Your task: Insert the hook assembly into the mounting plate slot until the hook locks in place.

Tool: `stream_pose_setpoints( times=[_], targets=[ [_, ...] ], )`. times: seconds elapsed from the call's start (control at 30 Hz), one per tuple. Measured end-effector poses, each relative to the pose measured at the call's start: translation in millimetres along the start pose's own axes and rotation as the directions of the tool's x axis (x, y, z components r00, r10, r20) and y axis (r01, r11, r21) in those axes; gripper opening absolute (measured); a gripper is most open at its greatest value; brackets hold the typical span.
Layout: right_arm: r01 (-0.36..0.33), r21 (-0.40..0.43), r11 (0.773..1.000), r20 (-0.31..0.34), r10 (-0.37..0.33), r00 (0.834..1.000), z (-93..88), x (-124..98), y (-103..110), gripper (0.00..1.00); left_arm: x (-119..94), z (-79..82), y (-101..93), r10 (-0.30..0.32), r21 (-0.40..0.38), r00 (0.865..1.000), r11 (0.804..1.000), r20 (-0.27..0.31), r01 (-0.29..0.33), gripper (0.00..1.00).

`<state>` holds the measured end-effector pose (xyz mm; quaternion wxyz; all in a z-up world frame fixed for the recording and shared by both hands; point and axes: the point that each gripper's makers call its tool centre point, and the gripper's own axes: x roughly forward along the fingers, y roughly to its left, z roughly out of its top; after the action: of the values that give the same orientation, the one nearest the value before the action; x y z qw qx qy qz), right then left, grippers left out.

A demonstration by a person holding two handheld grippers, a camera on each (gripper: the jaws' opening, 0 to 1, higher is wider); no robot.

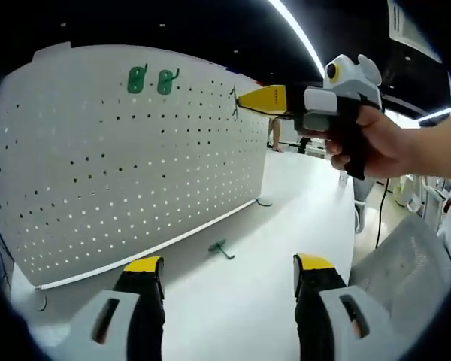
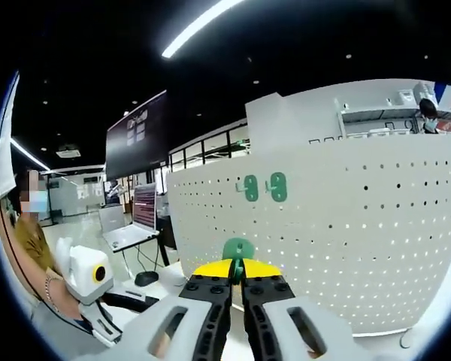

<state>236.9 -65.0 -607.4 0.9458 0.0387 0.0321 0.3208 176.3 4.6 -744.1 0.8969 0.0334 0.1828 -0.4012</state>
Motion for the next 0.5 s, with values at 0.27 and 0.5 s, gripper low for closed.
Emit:
stream_pose_setpoints(
  times=[0.27,0.5],
  targets=[
    [0.04,-0.013,0.999,-0.022,-0.04,0.999,6.8,7.6,-15.4,0.01,-1.8,-17.5,1.0,-0.008,-0.01,0.999,1.0,-0.038,0.007,0.71],
    [0.082,-0.033,0.996,-0.039,-0.083,0.996,9.2,13.2,-25.1,0.01,-3.2,-27.8,1.2,-0.012,-0.018,0.998,1.0,-0.055,0.011,0.7]
  ],
)
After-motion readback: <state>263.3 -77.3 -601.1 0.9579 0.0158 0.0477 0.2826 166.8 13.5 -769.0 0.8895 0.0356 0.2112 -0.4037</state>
